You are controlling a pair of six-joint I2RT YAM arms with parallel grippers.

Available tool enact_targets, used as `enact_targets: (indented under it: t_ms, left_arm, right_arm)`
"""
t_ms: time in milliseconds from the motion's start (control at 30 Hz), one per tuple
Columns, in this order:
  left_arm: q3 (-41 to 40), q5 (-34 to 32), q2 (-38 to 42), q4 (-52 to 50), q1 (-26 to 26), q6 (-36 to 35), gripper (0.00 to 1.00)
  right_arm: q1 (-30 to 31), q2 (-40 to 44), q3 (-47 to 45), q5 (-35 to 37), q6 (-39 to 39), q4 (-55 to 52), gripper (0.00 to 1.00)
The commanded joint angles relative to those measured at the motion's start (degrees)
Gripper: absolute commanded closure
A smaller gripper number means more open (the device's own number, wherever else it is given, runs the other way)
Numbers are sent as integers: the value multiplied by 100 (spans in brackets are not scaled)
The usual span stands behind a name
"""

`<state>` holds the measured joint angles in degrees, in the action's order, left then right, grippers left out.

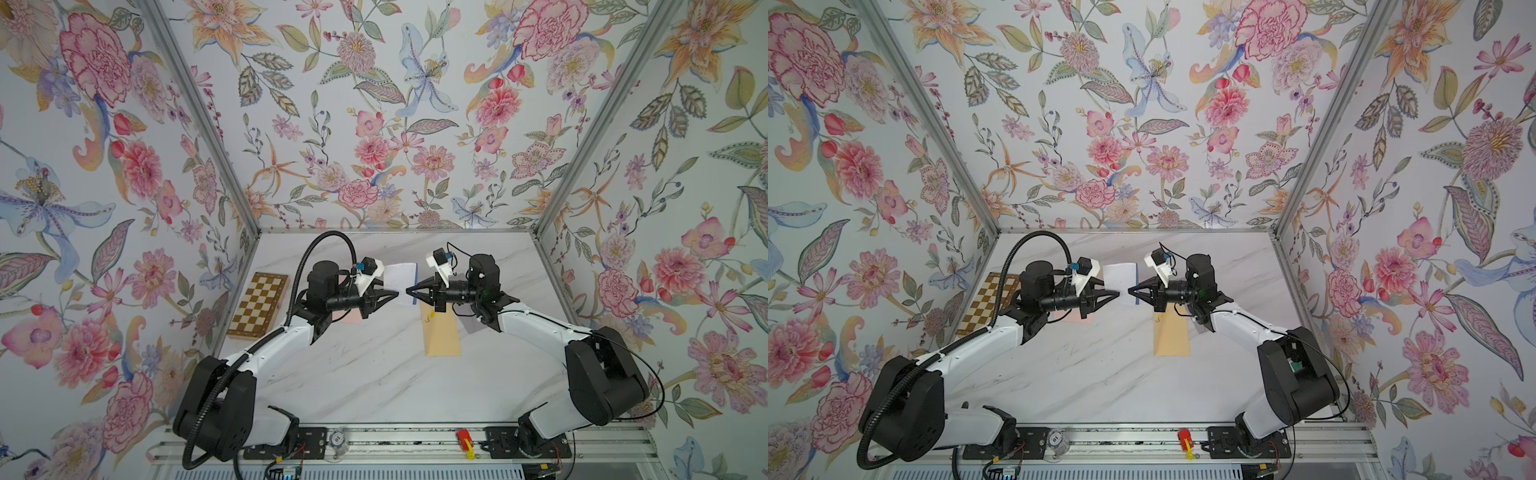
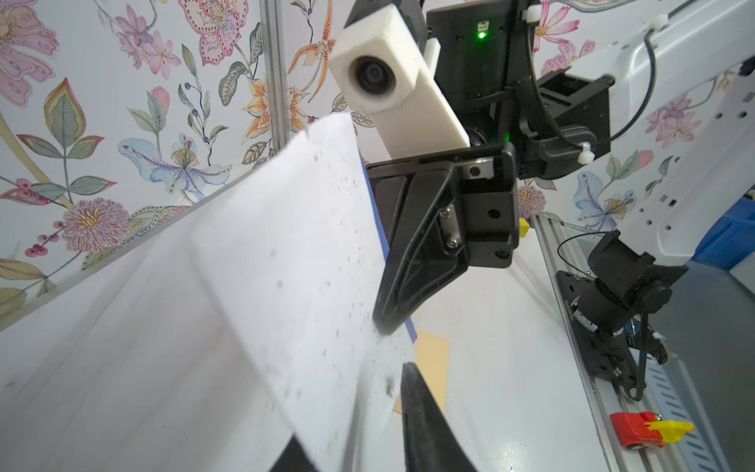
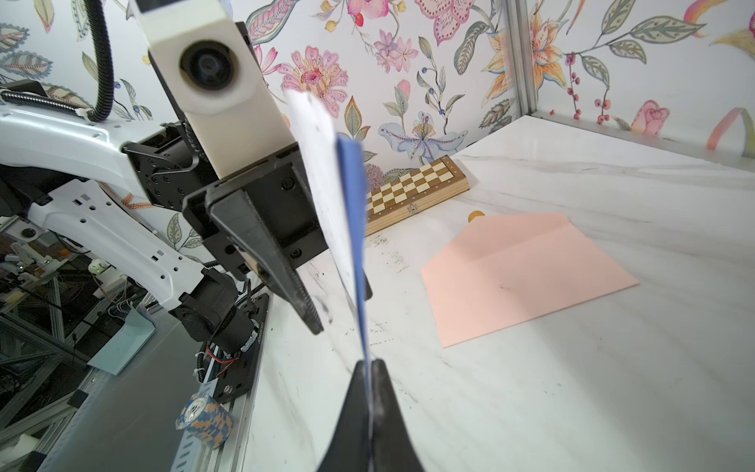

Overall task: Fold the letter paper in half and place it into the envelope
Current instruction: Pick up the letter paper from the center of the board.

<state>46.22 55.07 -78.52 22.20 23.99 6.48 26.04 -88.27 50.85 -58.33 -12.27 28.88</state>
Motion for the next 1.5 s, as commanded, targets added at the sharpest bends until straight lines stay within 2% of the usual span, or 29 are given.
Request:
enact_targets:
  t_ms: [0, 133, 233, 333, 433, 533, 600, 700, 900, 1033, 1300, 1467]
  left_arm:
    - [-62, -97, -6, 20, -34, 28, 64]
    - [-215, -415, 177, -136, -95, 127, 61]
    - [-572, -1067, 529, -148, -330, 478, 61]
    - [-888, -1915, 986, -553, -835, 924, 59]
    - [-958, -2664, 1377, -1415, -1569, 1219, 56]
    - [-820, -3236, 1451, -2389, -2265, 1072, 53]
    - [-706, -3510, 1297, -2845, -2511, 871, 52]
    - [-526, -3366, 763, -2981, -2697, 718, 51]
    - [98, -2508, -750, -2840, -2759, 579, 52]
    - [499, -2486, -1466, -2846, -2763, 593, 51]
    - [1097, -2546, -2209, -3141, -2764, 468, 50]
    - [1411, -2303, -2584, -3279, -2755, 286, 50]
  right_arm:
    - [-18, 154, -102, -74, -72, 232, 100]
    - [-32, 226, -97, 95, -55, 153, 100]
    - [-63, 283, -47, 296, 46, -76, 100]
    - [-106, 342, 49, 426, 216, -453, 100]
    - [-154, 396, 150, 419, 323, -777, 100]
    - [-178, 429, 200, 339, 340, -864, 100]
    - [-173, 433, 206, 292, 314, -845, 100]
    - [-165, 401, 205, 268, 296, -819, 100]
    - [-170, 246, 187, 165, 252, -728, 100]
    - [-170, 186, 146, 116, 234, -705, 100]
    - [-170, 83, 143, 76, 147, -583, 100]
    - [-154, -25, 214, 6, 70, -533, 100]
